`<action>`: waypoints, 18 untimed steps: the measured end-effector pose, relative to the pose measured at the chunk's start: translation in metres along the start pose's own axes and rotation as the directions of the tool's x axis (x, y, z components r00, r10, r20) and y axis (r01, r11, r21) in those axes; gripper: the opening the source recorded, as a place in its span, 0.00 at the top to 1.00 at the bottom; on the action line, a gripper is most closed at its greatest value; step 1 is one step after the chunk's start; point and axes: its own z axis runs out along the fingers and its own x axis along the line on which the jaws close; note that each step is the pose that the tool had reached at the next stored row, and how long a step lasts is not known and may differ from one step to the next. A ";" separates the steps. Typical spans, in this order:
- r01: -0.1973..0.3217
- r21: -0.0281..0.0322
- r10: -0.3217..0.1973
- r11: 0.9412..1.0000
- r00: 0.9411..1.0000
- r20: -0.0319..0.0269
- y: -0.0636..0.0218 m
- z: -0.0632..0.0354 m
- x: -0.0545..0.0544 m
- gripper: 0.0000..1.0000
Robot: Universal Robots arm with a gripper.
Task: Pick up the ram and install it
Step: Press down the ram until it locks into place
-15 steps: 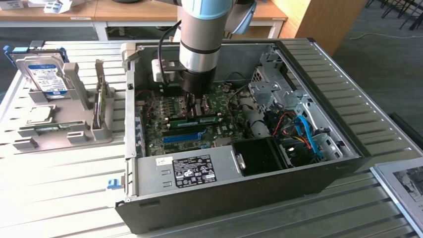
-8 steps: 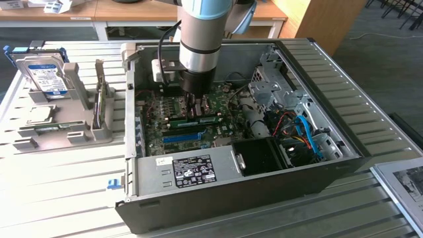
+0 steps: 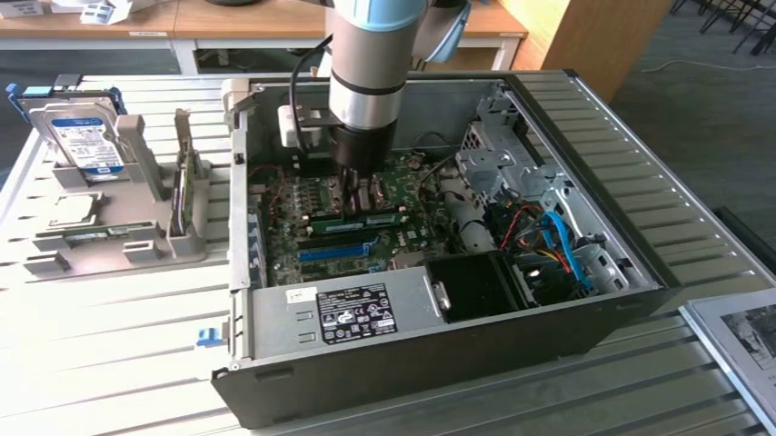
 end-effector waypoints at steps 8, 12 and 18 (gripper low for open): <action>0.000 -0.002 0.000 1.000 1.000 0.000 0.0005 -0.0129 0.000 0.90; 0.000 -0.002 0.000 1.000 1.000 0.000 0.0008 -0.0213 0.000 0.90; 0.000 -0.004 0.000 1.000 1.000 0.000 0.0014 -0.0350 -0.001 0.90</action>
